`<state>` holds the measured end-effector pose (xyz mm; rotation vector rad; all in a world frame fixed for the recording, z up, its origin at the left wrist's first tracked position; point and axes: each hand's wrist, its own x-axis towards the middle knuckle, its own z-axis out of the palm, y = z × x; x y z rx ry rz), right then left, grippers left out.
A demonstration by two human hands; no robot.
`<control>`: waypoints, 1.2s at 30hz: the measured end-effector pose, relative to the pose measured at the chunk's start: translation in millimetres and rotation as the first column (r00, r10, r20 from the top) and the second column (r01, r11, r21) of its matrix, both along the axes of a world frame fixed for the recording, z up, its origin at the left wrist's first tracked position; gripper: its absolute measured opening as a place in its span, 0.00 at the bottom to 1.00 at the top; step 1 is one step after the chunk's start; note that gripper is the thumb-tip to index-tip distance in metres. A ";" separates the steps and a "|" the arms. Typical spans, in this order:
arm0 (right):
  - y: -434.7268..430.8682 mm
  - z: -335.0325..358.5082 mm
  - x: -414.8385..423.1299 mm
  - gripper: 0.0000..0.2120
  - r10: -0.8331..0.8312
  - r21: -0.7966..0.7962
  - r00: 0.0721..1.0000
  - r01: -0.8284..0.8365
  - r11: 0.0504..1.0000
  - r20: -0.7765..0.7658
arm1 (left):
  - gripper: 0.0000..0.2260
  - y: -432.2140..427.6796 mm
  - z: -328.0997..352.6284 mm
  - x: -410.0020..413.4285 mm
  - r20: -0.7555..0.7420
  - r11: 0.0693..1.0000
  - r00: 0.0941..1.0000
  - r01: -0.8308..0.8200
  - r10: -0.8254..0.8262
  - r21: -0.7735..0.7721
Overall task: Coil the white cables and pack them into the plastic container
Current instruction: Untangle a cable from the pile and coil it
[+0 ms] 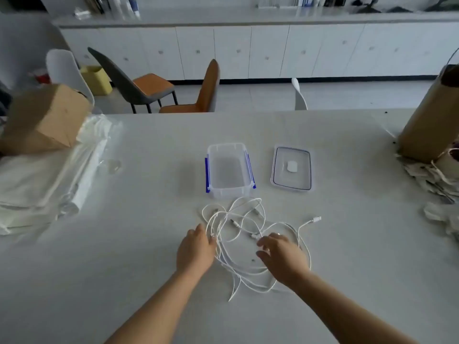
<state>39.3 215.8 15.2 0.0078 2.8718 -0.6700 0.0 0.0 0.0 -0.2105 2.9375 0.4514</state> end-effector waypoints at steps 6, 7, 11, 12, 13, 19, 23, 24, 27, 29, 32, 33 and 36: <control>-1.2 -16.3 4.2 0.16 0.079 0.122 0.995 -0.087 0.989 0.068 | 0.15 -0.4 -10.5 -7.4 0.108 0.923 0.952 -0.306 0.288 0.234; 0.8 -18.4 3.4 0.16 0.089 0.135 0.995 -0.096 0.986 0.056 | 0.15 -2.1 -12.6 -6.8 0.107 0.899 0.941 -0.339 0.322 0.275; 6.8 -19.3 2.4 0.15 0.102 0.177 0.995 -0.103 0.979 0.015 | 0.18 -10.1 -4.6 1.3 0.118 0.720 0.895 -0.419 0.430 0.554; 7.6 -20.0 2.3 0.15 0.100 0.173 0.995 -0.099 0.980 0.002 | 0.17 -9.8 4.4 4.6 0.158 0.607 0.872 -0.442 0.463 0.661; 7.9 -21.0 2.4 0.15 0.096 0.162 0.995 -0.090 0.983 -0.027 | 0.16 -10.0 14.8 7.4 0.195 0.498 0.860 -0.442 0.472 0.746; -12.1 -11.9 -22.2 0.38 -0.065 -0.176 0.995 0.050 0.983 -0.079 | 0.16 -1.2 100.2 15.1 0.146 0.258 0.973 -0.189 0.177 0.947; -31.0 28.1 -49.6 0.16 -0.147 -0.718 0.989 0.124 0.685 0.031 | 0.15 4.6 146.0 9.9 0.149 0.042 0.989 -0.149 -0.017 0.988; -31.7 45.4 -53.9 0.10 -0.185 -0.800 0.983 0.113 0.590 0.002 | 0.15 3.2 153.5 7.0 0.168 -0.033 0.984 -0.170 -0.050 0.985; -20.6 104.7 -64.6 0.03 -0.228 -0.861 0.967 0.020 0.508 -0.112 | 0.14 -3.9 168.2 -0.7 0.243 -0.268 0.962 -0.269 -0.126 0.925; -10.4 139.9 -72.9 0.06 -0.249 -0.858 0.950 -0.038 0.512 -0.190 | 0.13 -6.5 171.7 -3.1 0.263 -0.329 0.950 -0.306 -0.169 0.894; -2.3 180.2 -91.5 0.09 -0.354 -0.892 0.905 -0.058 0.449 -0.237 | 0.10 -1.5 171.7 -0.6 0.243 -0.225 0.929 -0.309 -0.280 0.924; 0.4 190.7 -99.4 0.10 -0.401 -0.907 0.887 -0.046 0.419 -0.231 | 0.11 1.1 170.5 1.7 0.237 -0.142 0.914 -0.296 -0.328 0.945; 15.9 221.1 -121.2 0.12 -0.545 -0.944 0.813 -0.018 0.330 -0.206 | 0.16 6.9 166.9 7.2 0.226 0.065 0.804 -0.229 -0.550 0.971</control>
